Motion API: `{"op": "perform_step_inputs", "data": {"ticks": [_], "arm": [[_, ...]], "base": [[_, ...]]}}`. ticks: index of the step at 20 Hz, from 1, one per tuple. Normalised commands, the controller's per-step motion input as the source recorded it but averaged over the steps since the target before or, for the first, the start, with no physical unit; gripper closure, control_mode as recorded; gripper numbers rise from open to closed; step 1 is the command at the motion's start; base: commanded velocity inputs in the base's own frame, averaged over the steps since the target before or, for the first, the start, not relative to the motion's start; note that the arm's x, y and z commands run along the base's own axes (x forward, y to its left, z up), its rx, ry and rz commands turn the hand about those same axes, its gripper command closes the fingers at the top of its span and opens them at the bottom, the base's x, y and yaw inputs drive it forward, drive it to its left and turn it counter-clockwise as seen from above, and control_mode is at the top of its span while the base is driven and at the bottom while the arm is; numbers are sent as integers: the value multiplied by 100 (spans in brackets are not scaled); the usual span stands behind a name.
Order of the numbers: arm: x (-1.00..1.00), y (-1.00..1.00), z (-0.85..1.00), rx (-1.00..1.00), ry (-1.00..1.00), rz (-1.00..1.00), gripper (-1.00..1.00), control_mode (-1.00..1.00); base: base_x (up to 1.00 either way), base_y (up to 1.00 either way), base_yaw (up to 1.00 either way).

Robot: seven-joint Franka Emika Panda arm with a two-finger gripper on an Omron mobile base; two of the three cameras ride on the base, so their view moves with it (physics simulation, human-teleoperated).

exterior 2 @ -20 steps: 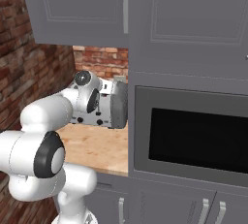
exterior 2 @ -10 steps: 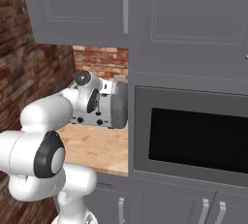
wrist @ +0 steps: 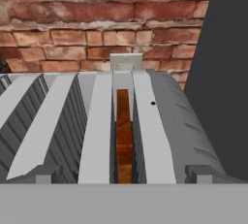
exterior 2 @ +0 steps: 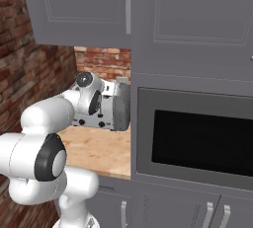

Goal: Start the toaster. Once the lever pops up, take the bread to the plate on the dining counter.

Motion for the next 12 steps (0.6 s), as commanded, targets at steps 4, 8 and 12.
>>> {"op": "perform_step_inputs", "data": {"ticks": [4,8,12], "arm": [[0,0,0,0,0,0,-100,-100],[0,0,0,0,0,0,-100,-100],[0,0,0,0,0,0,-100,-100]], "base": [[0,0,0],[0,0,0],[0,0,0]]}}
